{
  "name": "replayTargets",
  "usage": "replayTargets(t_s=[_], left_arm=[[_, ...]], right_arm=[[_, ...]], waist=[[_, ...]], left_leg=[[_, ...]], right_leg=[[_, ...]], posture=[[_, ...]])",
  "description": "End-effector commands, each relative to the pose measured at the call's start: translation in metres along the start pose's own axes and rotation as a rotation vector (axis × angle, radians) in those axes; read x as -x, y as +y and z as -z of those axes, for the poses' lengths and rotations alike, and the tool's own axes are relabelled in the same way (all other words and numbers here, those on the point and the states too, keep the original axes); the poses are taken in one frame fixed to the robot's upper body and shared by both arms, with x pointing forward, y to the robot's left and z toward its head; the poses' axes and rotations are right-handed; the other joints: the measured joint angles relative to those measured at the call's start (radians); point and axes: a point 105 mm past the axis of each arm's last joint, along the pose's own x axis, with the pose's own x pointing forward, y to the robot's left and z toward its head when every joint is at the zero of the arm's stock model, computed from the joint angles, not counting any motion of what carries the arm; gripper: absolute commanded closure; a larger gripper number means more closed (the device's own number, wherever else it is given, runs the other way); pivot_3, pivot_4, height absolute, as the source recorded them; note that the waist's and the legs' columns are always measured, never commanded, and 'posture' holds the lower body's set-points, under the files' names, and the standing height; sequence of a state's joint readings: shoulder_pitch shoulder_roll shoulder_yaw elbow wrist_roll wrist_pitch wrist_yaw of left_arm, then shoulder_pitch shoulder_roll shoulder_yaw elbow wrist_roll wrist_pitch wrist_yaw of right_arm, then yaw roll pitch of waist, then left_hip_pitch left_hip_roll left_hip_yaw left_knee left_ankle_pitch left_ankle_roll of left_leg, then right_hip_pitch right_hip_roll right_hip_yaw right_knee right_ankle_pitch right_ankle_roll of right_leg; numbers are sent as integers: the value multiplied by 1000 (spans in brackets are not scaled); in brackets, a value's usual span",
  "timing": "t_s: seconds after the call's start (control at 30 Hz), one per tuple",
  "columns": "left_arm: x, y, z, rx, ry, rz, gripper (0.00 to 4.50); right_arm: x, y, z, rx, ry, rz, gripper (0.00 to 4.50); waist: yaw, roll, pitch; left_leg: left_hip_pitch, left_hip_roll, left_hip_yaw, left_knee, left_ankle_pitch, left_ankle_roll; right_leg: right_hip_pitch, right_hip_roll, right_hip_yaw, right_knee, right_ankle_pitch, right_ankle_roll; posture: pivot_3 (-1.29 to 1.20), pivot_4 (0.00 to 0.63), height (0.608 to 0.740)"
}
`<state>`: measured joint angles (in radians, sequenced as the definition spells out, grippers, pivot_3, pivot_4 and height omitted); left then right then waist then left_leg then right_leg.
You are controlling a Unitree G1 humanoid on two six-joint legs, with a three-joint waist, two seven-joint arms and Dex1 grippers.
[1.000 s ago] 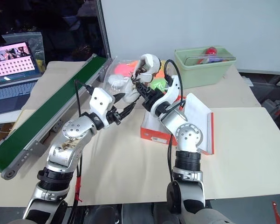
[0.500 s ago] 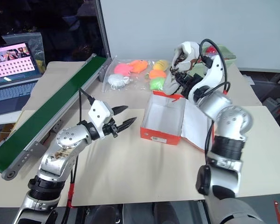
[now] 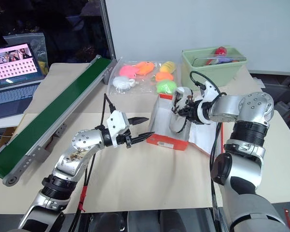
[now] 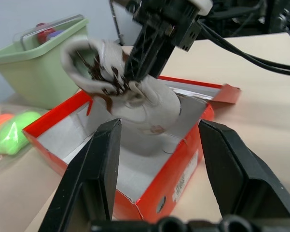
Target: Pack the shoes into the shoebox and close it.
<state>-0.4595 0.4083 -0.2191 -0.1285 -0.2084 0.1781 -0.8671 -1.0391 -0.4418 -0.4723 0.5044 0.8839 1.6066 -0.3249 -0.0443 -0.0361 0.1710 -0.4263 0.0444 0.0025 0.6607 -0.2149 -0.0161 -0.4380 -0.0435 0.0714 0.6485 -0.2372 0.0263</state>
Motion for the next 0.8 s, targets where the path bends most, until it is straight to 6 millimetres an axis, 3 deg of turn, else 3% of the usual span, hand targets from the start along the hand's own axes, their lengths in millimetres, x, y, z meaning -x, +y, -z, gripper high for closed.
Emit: replayTargets(t_s=[0.03, 0.2, 0.57, 0.8], left_arm=[[14, 6, -9, -35, -29, 8, 1813], [26, 14, -4, -48, 13, -6, 1813], [26, 6, -11, -66, 3, -6, 1813], [26, 7, -12, -68, 6, -7, 1788]], right_arm=[[5, 0, -6, 5, 8, -10, 3190], [-4, -4, -1, -26, 63, -8, 3190], [-18, -10, -1, -68, 99, 12, 3190], [-18, -11, -5, -43, 68, 27, 973]], waist=[[-1, 1, 0], [0, 1, 0], [2, 1, 0], [2, 1, -1]], left_leg=[[0, 0, 0, 0, 0, 0], [0, 0, 0, 0, 0, 0], [0, 0, 0, 0, 0, 0], [1, 0, 0, 0, 0, 0]], right_leg=[[0, 0, 0, 0, 0, 0], [0, 0, 0, 0, 0, 0], [0, 0, 0, -1, 0, 0], [1, 0, 0, 0, 0, 0]], posture=[[0, 150, 729], [0, 150, 729], [0, 150, 729], [0, 150, 729]])
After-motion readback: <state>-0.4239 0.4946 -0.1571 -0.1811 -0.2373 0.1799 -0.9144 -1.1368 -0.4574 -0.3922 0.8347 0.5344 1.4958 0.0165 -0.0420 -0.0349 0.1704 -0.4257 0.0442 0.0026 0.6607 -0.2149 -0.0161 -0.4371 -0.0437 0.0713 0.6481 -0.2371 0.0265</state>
